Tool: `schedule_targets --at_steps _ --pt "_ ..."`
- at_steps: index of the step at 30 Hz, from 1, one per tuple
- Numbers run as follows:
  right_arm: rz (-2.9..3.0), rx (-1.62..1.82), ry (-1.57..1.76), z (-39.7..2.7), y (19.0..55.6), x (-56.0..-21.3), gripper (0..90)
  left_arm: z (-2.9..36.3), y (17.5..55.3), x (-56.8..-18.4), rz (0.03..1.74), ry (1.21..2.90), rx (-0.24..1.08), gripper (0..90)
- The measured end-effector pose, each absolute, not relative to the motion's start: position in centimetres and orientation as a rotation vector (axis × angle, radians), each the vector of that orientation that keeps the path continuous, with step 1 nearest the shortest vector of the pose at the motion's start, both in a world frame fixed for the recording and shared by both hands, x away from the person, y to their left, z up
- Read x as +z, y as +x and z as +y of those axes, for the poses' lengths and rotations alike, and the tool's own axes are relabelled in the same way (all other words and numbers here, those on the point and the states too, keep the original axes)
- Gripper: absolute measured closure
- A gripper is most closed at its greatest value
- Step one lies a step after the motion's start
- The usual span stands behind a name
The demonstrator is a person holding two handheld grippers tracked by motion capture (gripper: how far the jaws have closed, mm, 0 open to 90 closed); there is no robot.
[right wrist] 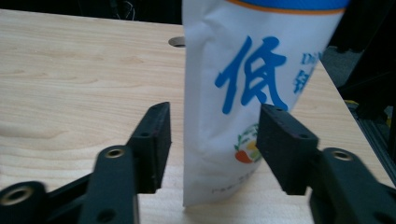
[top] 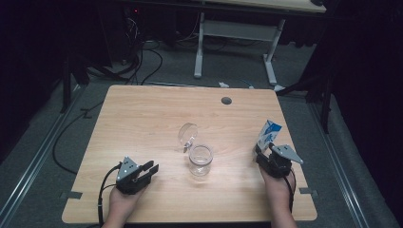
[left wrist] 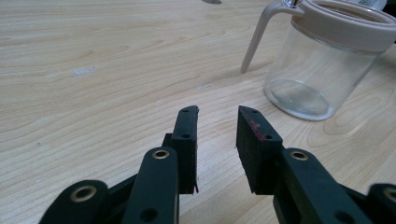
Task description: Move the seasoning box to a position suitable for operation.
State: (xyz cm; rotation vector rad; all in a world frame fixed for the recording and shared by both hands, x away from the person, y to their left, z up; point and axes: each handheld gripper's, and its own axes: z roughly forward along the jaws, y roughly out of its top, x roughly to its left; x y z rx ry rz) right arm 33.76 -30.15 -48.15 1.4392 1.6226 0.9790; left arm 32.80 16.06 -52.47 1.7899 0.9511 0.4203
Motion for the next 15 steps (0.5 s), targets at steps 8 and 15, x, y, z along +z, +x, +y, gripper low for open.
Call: schedule_targets --at_steps 8,15 --pt "1.635 0.962 1.460 -30.8 33.9 -48.3 47.1 16.2 32.8 -52.5 0.954 1.784 0.409 69.1" --pt "1.629 0.973 1.459 -31.9 33.1 -48.4 47.0 16.1 32.8 -52.6 0.950 1.783 0.407 69.1"
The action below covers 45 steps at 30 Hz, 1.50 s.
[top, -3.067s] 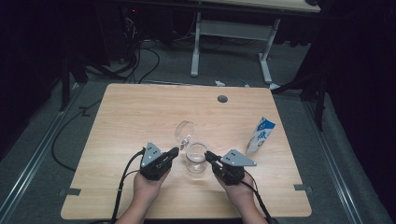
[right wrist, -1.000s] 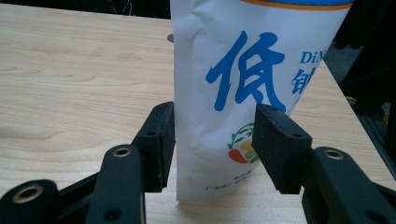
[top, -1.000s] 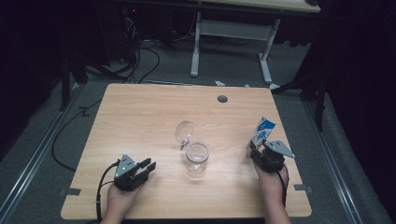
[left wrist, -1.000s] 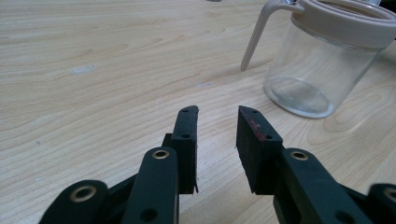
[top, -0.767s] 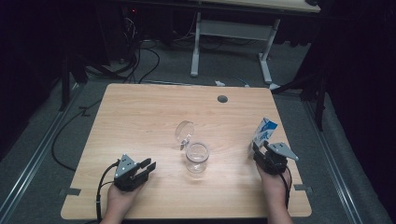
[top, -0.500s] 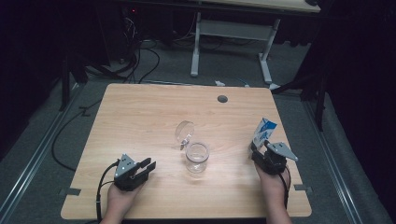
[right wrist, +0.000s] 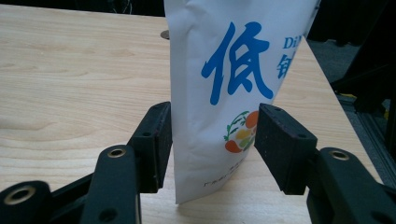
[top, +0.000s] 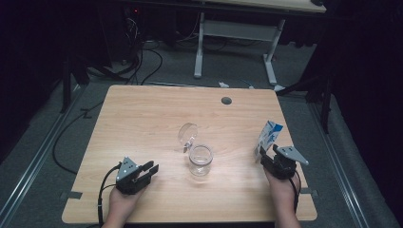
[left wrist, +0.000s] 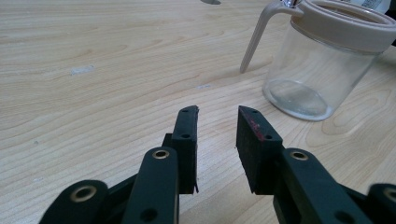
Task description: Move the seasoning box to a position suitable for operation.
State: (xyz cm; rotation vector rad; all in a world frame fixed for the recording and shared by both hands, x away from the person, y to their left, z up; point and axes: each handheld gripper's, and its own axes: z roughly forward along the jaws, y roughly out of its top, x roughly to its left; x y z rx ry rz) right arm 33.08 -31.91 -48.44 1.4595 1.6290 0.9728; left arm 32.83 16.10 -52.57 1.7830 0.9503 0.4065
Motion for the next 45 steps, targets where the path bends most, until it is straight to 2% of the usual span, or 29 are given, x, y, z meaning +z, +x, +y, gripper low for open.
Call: schedule_targets --at_steps 9,11,15,31,39,45 --pt "1.622 0.982 1.459 -32.5 32.5 -48.5 45.6 16.0 32.8 -52.7 0.947 1.789 0.410 69.1" --pt "1.616 0.991 1.459 -32.2 33.0 -48.4 38.4 16.0 32.8 -52.7 0.946 1.788 0.408 69.1" --pt "1.627 0.964 1.465 -31.5 34.0 -48.5 36.0 16.1 32.8 -52.6 0.945 1.787 0.408 69.2" --pt "1.622 0.959 1.447 -33.6 32.5 -48.5 59.1 16.2 32.8 -52.6 0.946 1.777 0.407 69.3" --pt "1.614 0.971 1.443 -34.7 31.8 -48.6 62.4 16.3 32.8 -52.6 0.949 1.775 0.410 69.3" --pt "1.644 1.027 1.385 -34.2 32.7 -48.4 67.1 16.3 32.8 -52.6 0.944 1.774 0.409 69.1"
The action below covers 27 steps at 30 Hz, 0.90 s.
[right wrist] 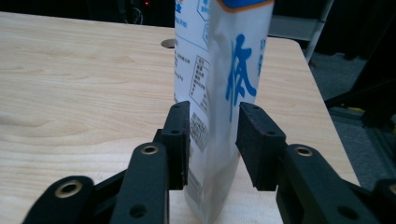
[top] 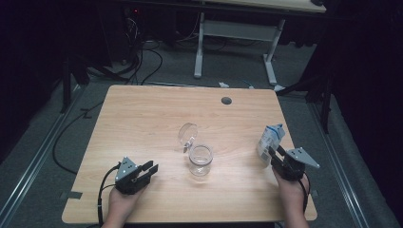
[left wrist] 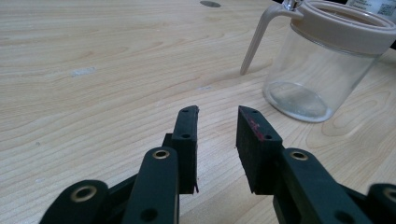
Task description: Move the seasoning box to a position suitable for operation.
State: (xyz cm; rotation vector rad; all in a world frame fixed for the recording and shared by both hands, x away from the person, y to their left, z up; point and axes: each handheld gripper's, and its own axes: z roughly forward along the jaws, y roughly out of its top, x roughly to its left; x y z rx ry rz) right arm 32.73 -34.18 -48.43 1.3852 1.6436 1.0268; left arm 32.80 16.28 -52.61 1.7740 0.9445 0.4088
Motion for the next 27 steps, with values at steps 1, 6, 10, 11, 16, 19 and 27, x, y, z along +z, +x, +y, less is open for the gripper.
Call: schedule_targets --at_steps 1,6,10,11,16,19,27 --pt "1.638 1.021 1.381 -34.1 33.0 -48.5 69.1 16.3 32.8 -52.6 0.944 1.774 0.408 69.1" --pt "1.622 1.076 1.422 -34.8 33.4 -49.2 70.6 16.3 32.8 -52.6 0.939 1.773 0.407 69.1" --pt "1.614 1.120 1.436 -35.2 33.4 -49.3 72.0 16.3 32.8 -52.7 0.938 1.777 0.406 69.0" --pt "1.614 1.132 1.424 -35.2 33.3 -49.4 72.2 16.4 32.8 -52.7 0.937 1.776 0.407 68.9" --pt "1.603 1.116 1.372 -34.8 33.1 -49.2 65.5 16.4 32.7 -52.7 0.936 1.770 0.410 68.8" --pt "1.608 1.078 1.372 -34.4 33.3 -49.1 67.0 16.3 32.7 -52.6 0.932 1.771 0.408 68.0" --pt "1.627 1.059 1.351 -34.4 33.3 -49.2 86.6 16.3 32.7 -52.7 0.932 1.767 0.402 67.4"
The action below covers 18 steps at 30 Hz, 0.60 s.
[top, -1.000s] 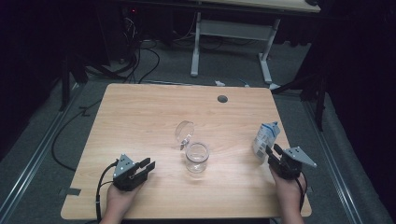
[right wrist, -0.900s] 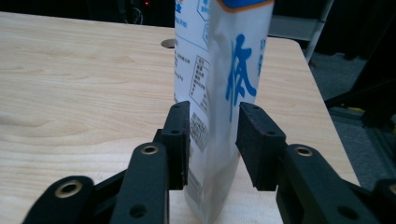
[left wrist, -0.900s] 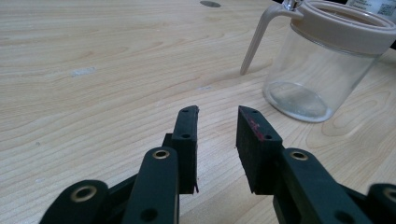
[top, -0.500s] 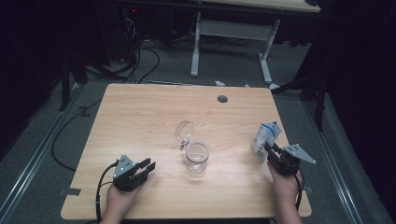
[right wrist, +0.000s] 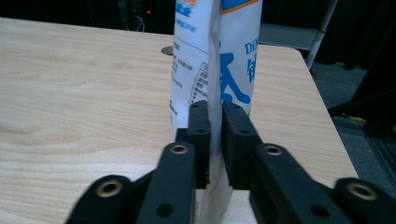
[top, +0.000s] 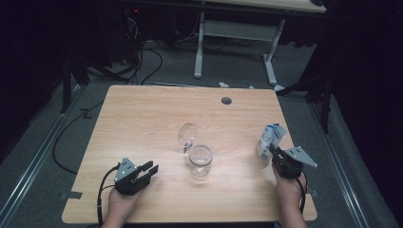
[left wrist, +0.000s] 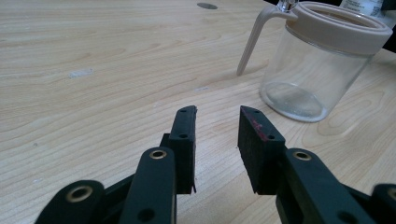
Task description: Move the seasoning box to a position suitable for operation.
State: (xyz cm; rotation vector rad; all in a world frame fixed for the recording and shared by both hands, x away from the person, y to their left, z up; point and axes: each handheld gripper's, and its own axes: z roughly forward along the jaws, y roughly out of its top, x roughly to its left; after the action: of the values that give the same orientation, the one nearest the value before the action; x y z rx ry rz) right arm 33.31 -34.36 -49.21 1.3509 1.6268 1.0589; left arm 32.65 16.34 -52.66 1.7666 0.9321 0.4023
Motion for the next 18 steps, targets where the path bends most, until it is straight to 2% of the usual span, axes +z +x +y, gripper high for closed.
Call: schedule_targets --at_steps 13,18 --pt "1.676 1.137 1.398 -35.08 33.60 -48.80 89.8 16.14 32.62 -52.65 0.920 1.771 0.393 67.1" --pt "1.693 1.129 1.388 -34.89 33.73 -48.52 90.0 16.12 32.57 -52.54 0.910 1.769 0.383 63.9"
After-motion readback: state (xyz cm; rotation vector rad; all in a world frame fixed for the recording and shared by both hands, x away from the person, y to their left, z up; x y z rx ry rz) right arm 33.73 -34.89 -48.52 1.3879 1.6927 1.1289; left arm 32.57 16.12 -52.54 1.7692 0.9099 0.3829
